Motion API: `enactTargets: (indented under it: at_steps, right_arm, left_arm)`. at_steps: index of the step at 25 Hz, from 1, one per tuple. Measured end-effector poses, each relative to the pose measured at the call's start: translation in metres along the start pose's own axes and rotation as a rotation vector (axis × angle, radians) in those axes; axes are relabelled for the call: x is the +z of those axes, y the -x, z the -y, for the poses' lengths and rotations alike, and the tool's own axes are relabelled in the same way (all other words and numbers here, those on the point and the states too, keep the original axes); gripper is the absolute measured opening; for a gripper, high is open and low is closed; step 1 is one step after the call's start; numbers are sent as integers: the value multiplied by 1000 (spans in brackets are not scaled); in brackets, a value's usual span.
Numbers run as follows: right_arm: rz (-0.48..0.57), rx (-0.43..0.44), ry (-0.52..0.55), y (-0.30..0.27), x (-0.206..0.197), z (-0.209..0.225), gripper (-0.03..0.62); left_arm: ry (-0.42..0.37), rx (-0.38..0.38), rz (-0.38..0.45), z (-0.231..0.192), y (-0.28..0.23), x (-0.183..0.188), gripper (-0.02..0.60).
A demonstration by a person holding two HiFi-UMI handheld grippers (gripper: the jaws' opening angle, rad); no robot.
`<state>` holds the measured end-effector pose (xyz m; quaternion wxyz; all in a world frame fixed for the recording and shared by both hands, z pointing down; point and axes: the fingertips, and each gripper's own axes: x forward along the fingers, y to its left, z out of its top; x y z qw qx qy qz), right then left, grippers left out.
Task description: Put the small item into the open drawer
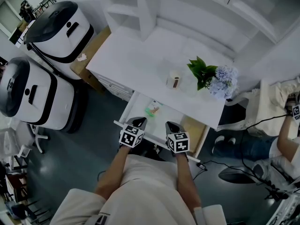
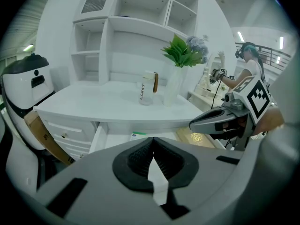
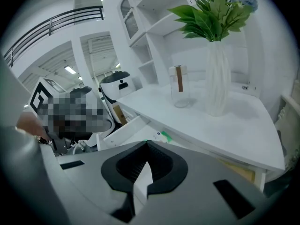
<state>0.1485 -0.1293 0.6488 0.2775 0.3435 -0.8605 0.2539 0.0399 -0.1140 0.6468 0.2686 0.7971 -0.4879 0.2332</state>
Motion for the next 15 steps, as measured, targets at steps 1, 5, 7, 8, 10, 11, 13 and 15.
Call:
enactTargets:
  at_steps: [1,5,7,8,10,11,13,15]
  right_arm:
    - [2,-1,4,0,1,0,23]
    - [20,-27,29,1,8,3,23]
    - [30,-37,31,3,11,4,24]
    - [31,-36,30,3,11,4,23]
    - [27,-32,31,3,9,2,23]
    - [24,-31,34,3,8,2,23]
    - [20,-31,38,3,7,1,23]
    - [17,-31,39,3,7,0,23]
  left_arm:
    - [0,-1,2,0,0,0,17]
    - [0,-7,8,1,0,0,17]
    - [-1,-5,11,1,1,0,17]
    - [0,-4,12,1,1,0,17]
    - [3,-2,13,0,2,0,17]
    - [6,-2,12,0,3,0,17]
    - [10,-1,10,-1,3,-1,17]
    - [15,0,9,-2,4,-2,17]
